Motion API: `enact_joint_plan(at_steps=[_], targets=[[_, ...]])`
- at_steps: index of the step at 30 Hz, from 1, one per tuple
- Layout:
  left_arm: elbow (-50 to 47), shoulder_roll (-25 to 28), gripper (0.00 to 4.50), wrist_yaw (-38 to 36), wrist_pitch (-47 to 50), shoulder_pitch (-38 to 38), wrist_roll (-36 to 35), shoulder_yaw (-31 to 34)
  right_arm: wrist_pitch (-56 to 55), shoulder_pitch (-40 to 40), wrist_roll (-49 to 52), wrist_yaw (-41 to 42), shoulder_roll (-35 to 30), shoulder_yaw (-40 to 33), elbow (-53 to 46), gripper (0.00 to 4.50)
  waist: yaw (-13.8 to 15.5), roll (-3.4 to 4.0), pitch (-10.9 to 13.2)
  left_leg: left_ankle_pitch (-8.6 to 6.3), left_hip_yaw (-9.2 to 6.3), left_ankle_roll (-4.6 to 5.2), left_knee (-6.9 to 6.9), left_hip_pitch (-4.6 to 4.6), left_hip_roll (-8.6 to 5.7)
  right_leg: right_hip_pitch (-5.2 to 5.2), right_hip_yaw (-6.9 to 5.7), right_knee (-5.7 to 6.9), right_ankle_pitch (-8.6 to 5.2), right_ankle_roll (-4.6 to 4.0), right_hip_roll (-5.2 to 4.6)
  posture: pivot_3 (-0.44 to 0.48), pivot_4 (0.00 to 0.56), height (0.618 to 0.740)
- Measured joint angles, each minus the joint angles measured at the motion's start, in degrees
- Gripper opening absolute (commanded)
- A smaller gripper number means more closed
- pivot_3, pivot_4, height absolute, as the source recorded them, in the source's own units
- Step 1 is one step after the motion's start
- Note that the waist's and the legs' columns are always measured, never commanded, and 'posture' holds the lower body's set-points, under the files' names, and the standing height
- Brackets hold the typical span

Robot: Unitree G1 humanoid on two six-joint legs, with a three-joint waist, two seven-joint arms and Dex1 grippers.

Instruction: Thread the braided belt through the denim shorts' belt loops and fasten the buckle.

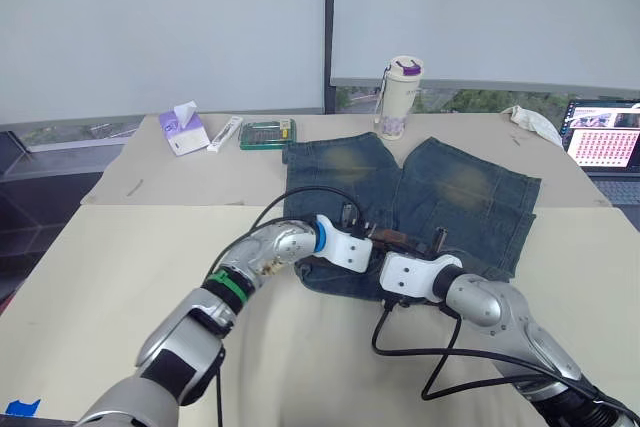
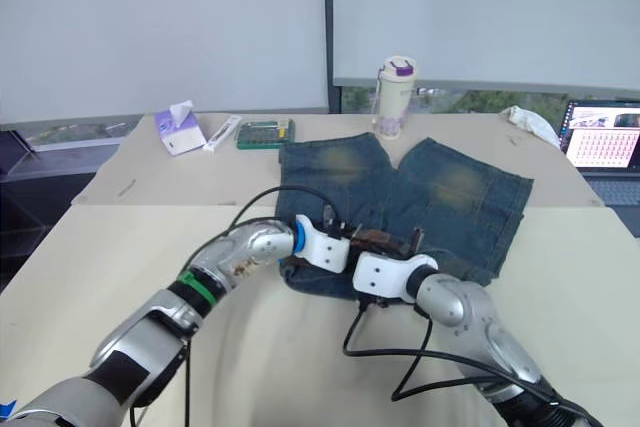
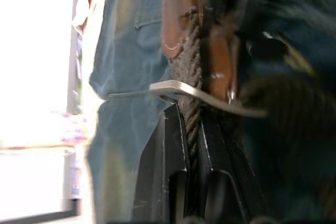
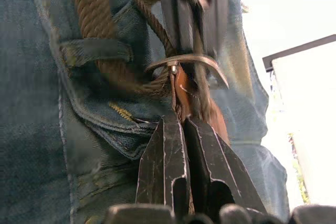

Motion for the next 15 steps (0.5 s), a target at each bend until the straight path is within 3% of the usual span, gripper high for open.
enact_joint_plan(at_steps=[5, 10, 15], targets=[[1.85, -2.19, 0.0, 0.04, 0.76, 0.57, -3.32, 1.44, 0.17, 2.11, 2.09, 0.16, 3.1, -2.91, -0.1, 0.03, -0.08, 0.01, 0.0, 0.0, -0.03, -0.01, 0.0, 0.0, 0.0, -0.01, 0.01, 0.02, 0.0, -0.01, 0.0, 0.0, 0.15, 0.74], [1.75, -3.21, 0.0, 0.05, 1.02, 2.26, -4.42, 1.67, 4.19, 4.93, 9.37, 3.67, 5.83, -7.02, -5.01, 1.8, 0.23, 0.01, -0.01, 0.0, -0.08, -0.01, 0.03, -0.01, -0.03, 0.01, 0.03, 0.01, 0.01, -0.01, -0.03, 0.0, 0.15, 0.74], [0.13, -3.17, 0.0, -0.43, 1.63, 3.28, -4.53, 1.6, 2.65, 5.03, 13.97, 5.07, 4.43, -12.7, -7.65, 3.48, 0.48, 0.02, -0.01, 0.0, -0.07, 0.0, 0.04, 0.02, -0.03, 0.05, 0.02, 0.0, 0.01, -0.01, -0.03, 0.0, 0.15, 0.74]])
